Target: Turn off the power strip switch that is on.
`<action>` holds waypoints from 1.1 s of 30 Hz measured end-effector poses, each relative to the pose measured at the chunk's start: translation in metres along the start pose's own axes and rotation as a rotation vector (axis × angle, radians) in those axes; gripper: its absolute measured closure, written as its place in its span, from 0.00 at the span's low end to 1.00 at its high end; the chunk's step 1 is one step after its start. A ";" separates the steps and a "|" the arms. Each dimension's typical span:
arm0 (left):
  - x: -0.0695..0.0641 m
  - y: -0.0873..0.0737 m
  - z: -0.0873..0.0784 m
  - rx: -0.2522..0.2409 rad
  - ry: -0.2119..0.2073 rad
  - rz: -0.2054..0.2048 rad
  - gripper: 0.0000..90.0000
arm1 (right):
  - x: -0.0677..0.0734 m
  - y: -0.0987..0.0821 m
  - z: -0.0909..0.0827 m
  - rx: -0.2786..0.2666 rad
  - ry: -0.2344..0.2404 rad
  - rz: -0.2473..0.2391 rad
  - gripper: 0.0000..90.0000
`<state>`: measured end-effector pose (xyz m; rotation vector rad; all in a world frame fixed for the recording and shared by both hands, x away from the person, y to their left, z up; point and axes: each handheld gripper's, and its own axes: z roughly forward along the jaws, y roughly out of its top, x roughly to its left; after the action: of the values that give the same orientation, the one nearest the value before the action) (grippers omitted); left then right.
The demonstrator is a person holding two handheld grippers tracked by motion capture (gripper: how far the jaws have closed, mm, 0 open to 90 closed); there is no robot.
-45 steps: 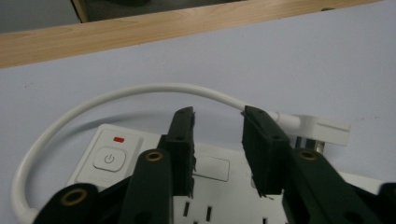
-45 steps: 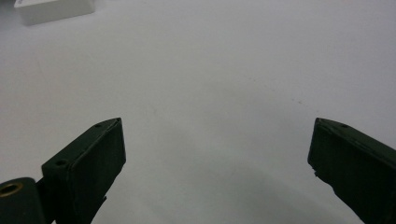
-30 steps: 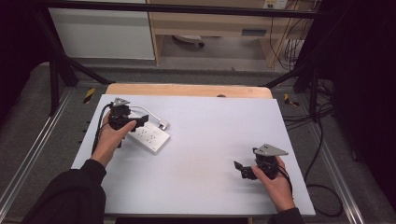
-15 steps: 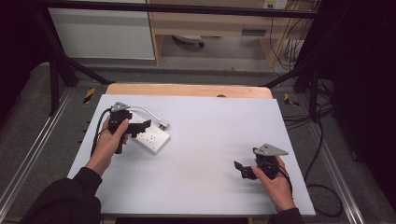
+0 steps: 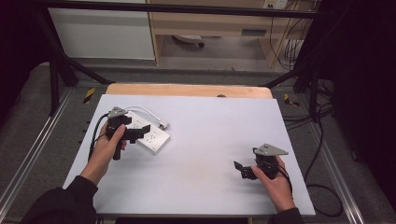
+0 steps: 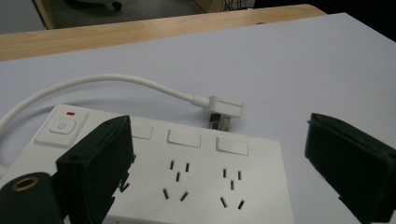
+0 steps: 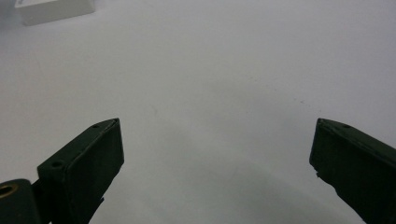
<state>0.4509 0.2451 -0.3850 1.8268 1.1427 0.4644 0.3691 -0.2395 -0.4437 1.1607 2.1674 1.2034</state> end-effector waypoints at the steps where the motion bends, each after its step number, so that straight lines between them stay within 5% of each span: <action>1: -0.001 -0.001 -0.002 0.000 -0.002 0.002 0.09 | 0.000 0.000 0.000 -0.001 0.001 -0.001 0.04; 14: -0.010 -0.015 -0.023 -0.011 -0.019 0.003 0.09 | 0.000 0.000 0.000 0.004 -0.002 -0.005 0.04; 33: -0.011 -0.054 -0.048 -0.020 -0.027 -0.066 0.10 | 0.000 0.000 0.001 0.001 -0.005 -0.006 0.04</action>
<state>0.3843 0.2680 -0.4041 1.7678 1.1718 0.4104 0.3697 -0.2393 -0.4439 1.1562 2.1663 1.1954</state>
